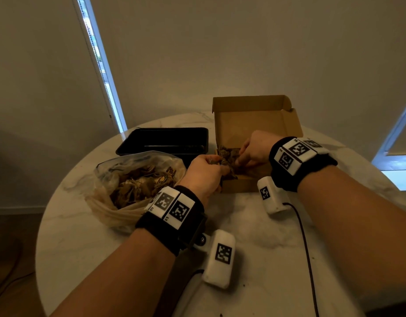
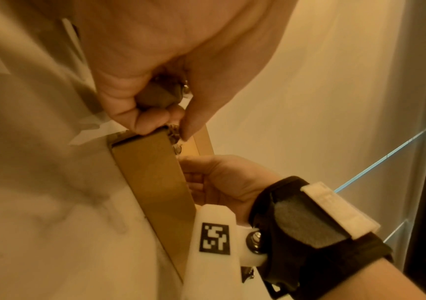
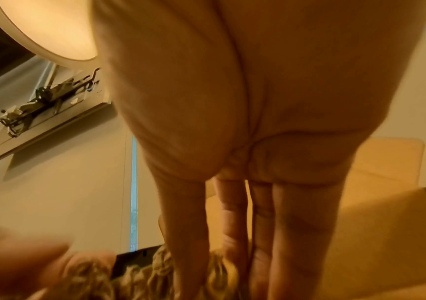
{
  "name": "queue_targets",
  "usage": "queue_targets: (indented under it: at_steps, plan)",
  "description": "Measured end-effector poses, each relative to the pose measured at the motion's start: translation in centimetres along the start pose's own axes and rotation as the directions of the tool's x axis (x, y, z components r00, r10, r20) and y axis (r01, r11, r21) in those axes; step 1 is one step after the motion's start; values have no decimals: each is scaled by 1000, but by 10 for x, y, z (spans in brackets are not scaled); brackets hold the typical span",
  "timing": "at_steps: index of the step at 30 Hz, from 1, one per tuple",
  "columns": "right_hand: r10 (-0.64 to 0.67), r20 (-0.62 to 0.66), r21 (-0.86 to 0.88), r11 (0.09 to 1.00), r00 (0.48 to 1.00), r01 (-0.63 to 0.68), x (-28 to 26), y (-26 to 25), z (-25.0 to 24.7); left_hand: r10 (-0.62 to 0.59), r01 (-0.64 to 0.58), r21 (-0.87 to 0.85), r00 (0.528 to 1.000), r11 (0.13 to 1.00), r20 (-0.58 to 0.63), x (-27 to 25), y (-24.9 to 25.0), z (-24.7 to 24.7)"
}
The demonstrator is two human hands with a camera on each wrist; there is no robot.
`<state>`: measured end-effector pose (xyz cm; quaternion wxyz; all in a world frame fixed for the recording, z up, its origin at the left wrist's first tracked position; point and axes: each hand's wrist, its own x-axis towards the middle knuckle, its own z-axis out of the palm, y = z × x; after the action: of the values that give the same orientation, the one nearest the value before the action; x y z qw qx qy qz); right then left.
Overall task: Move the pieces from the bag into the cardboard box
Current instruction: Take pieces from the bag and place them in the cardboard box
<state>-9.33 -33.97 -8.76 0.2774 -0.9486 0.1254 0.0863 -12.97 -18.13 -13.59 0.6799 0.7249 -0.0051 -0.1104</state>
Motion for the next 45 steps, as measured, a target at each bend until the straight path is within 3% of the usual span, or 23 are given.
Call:
queue_targets:
  at_steps: [4, 8, 10, 12, 16, 20, 25, 27, 32, 36, 41, 45]
  plan:
    - [-38, -95, -4, 999, 995, 38, -20, 2, -13, -19, 4, -141, 995, 990, -102, -9, 18, 0]
    - [-273, -209, 168, 936, 939, 310, -56, -5, -18, -32, -2, -356, 995, 935, -89, -16, 28, -2]
    - [-376, -168, 271, 871, 911, 409, -74, -9, -14, -14, -13, -419, 998, 908, -61, -17, 27, -2]
    - [-443, -106, 268, 849, 890, 454, -83, -13, -6, 8, -22, -442, 999, 897, -34, -17, 27, -3]
    - [-490, -47, 291, 827, 871, 481, -84, -14, 9, 64, -41, -425, 997, 904, 40, -19, 26, 1]
    - [-461, -128, 284, 831, 878, 478, -78, -7, 8, 89, -50, -364, 992, 930, 90, -22, 28, 4]
    - [-260, -327, 293, 886, 908, 360, -63, 10, -11, 163, -169, -137, 985, 976, -54, -23, 25, 3]
    - [-198, -295, 271, 921, 935, 280, -58, 14, -16, 130, -138, -108, 989, 985, -76, -20, 22, 2]
    - [-111, -78, 70, 991, 991, 117, -39, 7, -13, 36, -36, 2, 999, 999, -17, -9, 8, 1]
    - [-92, 2, -76, 993, 996, 92, -22, -2, -7, 7, -9, 66, 999, 998, 31, -7, 5, 1]
    - [-13, 68, -31, 999, 998, 15, -16, 3, -10, 12, -15, 63, 999, 998, 50, -7, 5, 2]
    - [50, 103, -144, 989, 993, -35, -15, 4, -13, 13, -16, 59, 998, 998, 55, -7, 5, 2]
